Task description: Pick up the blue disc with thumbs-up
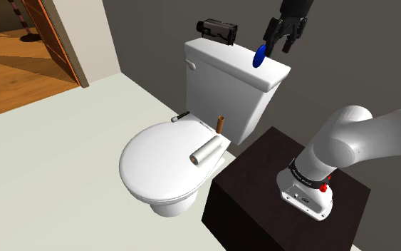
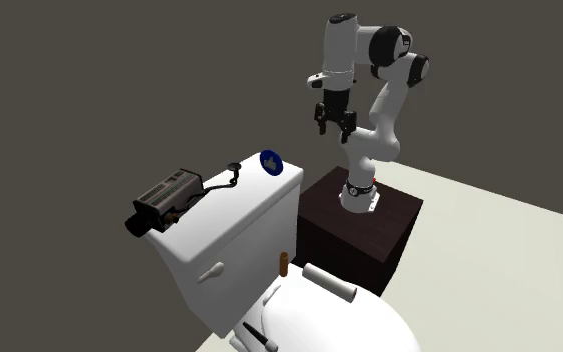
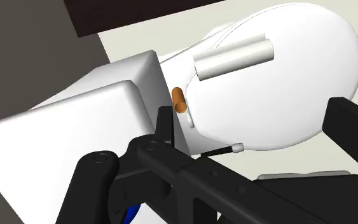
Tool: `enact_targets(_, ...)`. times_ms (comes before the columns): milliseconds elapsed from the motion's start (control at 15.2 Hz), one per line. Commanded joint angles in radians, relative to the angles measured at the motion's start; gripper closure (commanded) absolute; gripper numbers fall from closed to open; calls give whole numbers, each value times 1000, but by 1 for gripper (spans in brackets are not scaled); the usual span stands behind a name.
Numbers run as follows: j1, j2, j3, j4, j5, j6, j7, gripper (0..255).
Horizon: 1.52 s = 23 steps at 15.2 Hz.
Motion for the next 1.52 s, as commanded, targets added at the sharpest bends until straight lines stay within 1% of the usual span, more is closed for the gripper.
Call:
enact_targets(0,0,0,0,0,0,0,0,0)
enact_targets(264,22,159,-55,87,-105,-8,-173,0)
enact_targets(528,40,323,-96,186,-201,-8,-339,0)
enact_targets(990,58,613,-133,378,-352,11,-608,0)
enact_targets(1056,58,614,-133,379,-352,11,-610,0)
enact_targets(1452,56,612,-137,298,-354,88,-588,0)
